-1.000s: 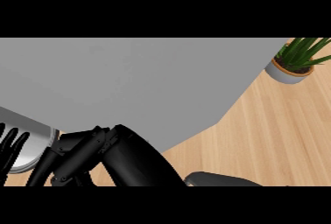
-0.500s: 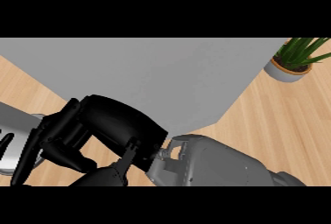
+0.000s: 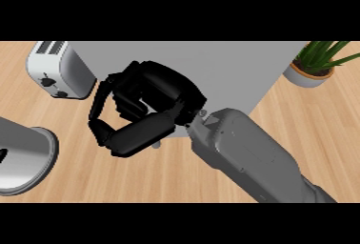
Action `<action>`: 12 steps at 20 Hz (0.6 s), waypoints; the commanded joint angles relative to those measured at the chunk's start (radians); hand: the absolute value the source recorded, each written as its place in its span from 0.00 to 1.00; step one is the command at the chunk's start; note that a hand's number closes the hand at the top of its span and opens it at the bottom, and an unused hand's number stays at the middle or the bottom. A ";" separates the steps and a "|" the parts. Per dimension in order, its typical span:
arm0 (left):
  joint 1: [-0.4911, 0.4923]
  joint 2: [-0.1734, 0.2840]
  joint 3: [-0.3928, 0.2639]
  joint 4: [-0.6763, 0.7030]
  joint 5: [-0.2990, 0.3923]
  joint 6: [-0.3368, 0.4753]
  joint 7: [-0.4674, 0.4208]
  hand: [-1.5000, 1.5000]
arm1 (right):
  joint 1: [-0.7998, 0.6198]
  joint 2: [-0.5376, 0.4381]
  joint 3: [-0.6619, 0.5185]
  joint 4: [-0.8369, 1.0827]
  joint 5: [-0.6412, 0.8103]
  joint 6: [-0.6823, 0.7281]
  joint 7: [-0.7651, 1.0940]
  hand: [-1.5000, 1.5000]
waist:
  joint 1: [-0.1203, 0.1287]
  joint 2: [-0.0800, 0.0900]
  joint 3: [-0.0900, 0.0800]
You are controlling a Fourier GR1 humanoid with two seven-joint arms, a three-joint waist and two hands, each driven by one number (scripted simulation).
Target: Pick up the bottled water, place it into the cabinet and close the cabinet
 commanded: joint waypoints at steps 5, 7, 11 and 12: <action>0.004 -0.042 -0.005 -0.004 -0.038 -0.004 0.030 0.00 | -0.051 -0.054 -0.123 0.172 0.131 -0.032 -0.101 1.00 | -0.007 0.002 0.000; 0.001 -0.040 0.003 -0.017 -0.032 0.003 0.038 0.00 | -0.068 -0.095 -0.162 0.226 0.134 0.001 -0.129 1.00 | 0.000 0.004 0.000; -0.003 -0.051 0.000 -0.032 -0.042 0.001 0.039 0.00 | -0.066 -0.095 -0.166 0.243 0.179 -0.044 -0.158 1.00 | -0.001 0.004 0.000; 0.003 -0.022 0.029 -0.062 -0.015 0.021 0.081 0.00 | -0.053 -0.078 -0.144 0.277 0.206 -0.057 -0.180 1.00 | 0.008 0.006 0.001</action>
